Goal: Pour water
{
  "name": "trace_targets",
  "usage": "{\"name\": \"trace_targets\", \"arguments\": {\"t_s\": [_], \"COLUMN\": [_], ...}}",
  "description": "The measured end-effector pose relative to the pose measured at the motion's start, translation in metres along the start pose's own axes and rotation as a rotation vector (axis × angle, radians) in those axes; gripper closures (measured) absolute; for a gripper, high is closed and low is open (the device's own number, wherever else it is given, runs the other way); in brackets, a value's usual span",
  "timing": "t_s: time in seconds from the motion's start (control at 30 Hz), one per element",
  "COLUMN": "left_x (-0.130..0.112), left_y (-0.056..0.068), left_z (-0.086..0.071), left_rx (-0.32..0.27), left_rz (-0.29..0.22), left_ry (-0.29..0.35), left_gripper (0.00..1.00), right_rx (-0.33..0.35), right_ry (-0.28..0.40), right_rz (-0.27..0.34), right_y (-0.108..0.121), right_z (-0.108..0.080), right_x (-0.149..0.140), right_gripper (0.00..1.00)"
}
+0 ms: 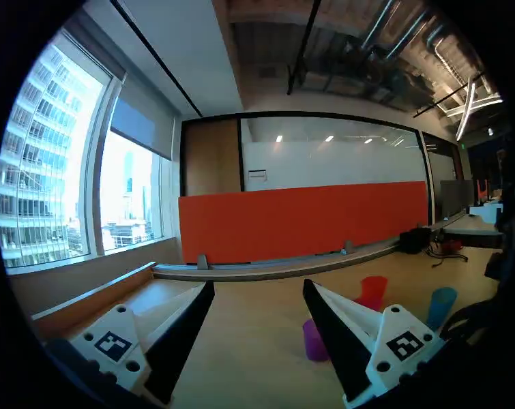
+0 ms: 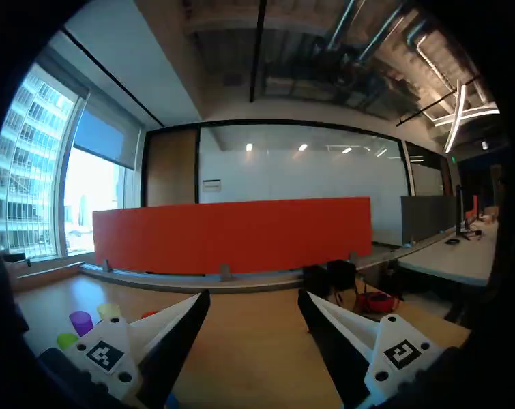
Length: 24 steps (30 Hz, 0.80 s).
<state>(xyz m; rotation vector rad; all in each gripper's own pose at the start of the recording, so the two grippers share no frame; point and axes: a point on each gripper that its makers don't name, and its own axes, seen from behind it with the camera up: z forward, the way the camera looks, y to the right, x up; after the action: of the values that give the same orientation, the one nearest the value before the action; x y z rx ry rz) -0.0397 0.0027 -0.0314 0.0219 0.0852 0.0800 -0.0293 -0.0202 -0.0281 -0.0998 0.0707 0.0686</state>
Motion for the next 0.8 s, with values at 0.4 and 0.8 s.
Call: {"name": "trace_targets", "arguments": {"t_s": [0.4,0.8], "left_x": [-0.024,-0.061], "left_y": [0.005,0.01], "left_z": [0.006,0.008], "left_rx": [0.012,0.007], "left_rz": [0.022,-0.024], "left_ry": [-0.004,-0.033], "left_gripper": [0.03,0.04], "right_rx": [-0.017,-0.01], "right_ry": [-0.002,-0.014], "right_rz": [-0.024,-0.026], "right_y": [-0.002,-0.012], "right_z": [-0.003,-0.003], "right_x": [0.007,0.008], "right_gripper": [0.0,0.01]}}
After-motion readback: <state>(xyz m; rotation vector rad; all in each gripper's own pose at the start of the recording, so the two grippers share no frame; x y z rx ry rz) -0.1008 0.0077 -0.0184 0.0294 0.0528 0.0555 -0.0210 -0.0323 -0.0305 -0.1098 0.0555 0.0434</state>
